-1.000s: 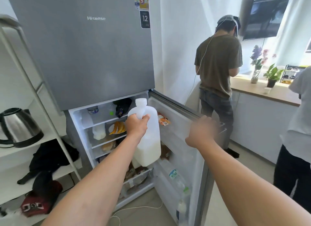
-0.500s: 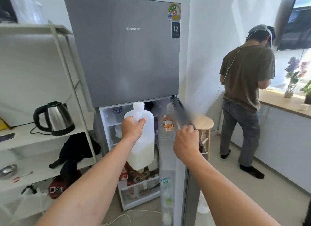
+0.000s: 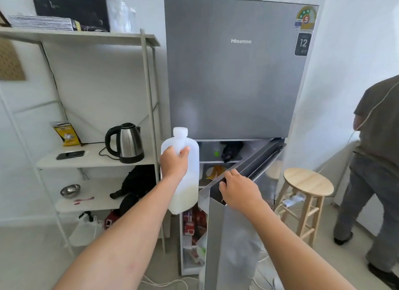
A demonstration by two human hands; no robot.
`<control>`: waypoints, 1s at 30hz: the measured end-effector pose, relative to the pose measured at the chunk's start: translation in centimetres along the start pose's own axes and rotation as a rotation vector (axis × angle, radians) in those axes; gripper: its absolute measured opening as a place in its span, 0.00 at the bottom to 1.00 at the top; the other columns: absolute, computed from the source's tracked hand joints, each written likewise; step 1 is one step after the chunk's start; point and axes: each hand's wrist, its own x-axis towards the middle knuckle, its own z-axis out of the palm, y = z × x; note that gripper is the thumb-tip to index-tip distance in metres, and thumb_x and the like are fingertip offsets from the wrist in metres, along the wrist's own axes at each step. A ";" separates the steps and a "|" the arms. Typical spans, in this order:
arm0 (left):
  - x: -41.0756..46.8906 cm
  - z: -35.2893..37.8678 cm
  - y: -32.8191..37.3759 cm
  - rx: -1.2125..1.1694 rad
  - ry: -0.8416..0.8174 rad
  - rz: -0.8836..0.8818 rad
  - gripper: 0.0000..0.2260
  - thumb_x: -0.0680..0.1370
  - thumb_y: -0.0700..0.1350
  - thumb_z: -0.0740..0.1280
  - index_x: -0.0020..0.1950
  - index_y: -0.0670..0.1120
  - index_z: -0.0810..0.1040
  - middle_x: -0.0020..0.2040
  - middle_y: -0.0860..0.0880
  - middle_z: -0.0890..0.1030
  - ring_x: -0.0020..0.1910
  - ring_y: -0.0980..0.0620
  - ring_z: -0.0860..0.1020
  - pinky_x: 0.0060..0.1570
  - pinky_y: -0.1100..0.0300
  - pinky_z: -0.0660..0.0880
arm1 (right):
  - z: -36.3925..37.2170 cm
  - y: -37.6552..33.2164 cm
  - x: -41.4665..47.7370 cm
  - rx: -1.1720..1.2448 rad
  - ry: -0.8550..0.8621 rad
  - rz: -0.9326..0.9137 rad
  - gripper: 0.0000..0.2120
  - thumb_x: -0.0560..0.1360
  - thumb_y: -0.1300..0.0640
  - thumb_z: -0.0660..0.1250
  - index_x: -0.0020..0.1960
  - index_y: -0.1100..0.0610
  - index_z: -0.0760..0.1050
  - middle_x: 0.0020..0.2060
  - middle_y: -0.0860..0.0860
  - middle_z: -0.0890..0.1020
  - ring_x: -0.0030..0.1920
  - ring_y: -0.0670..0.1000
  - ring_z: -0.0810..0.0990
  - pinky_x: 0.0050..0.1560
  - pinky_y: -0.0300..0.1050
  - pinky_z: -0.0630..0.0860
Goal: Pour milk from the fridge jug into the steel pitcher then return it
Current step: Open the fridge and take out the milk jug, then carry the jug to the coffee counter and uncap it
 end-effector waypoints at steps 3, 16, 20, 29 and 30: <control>2.5 -1.0 -0.8 0.034 0.006 0.034 0.17 0.79 0.49 0.66 0.36 0.42 0.67 0.32 0.47 0.69 0.36 0.44 0.70 0.33 0.55 0.63 | 2.1 -1.3 2.9 0.079 -0.037 -0.007 0.17 0.83 0.51 0.50 0.65 0.57 0.69 0.63 0.54 0.70 0.54 0.60 0.78 0.50 0.54 0.78; 13.4 -5.5 -5.3 -0.013 0.102 -0.067 0.20 0.79 0.49 0.68 0.33 0.45 0.62 0.31 0.50 0.65 0.29 0.52 0.64 0.28 0.60 0.59 | 6.8 -7.8 20.0 0.245 -0.106 0.022 0.31 0.79 0.52 0.55 0.79 0.58 0.51 0.71 0.56 0.59 0.58 0.63 0.76 0.54 0.50 0.72; 16.1 -5.6 -6.9 -0.022 0.090 -0.085 0.20 0.78 0.50 0.69 0.33 0.45 0.62 0.31 0.49 0.65 0.29 0.52 0.64 0.28 0.60 0.59 | 8.5 -8.4 23.1 0.282 -0.093 0.019 0.33 0.79 0.52 0.56 0.79 0.56 0.47 0.74 0.52 0.61 0.59 0.60 0.75 0.45 0.47 0.71; 19.3 -4.9 -9.3 -0.023 0.096 -0.154 0.20 0.77 0.52 0.70 0.33 0.45 0.64 0.32 0.47 0.68 0.30 0.50 0.67 0.29 0.58 0.62 | 10.4 -8.6 26.5 0.304 -0.098 0.029 0.31 0.78 0.49 0.59 0.77 0.57 0.55 0.71 0.50 0.62 0.58 0.61 0.76 0.50 0.49 0.74; 19.6 -4.9 -9.4 -0.031 0.094 -0.162 0.20 0.77 0.52 0.70 0.34 0.44 0.65 0.32 0.46 0.69 0.31 0.49 0.68 0.30 0.58 0.64 | 10.6 -8.7 26.6 0.315 -0.096 0.027 0.31 0.78 0.49 0.59 0.77 0.57 0.56 0.72 0.49 0.61 0.59 0.61 0.76 0.51 0.49 0.74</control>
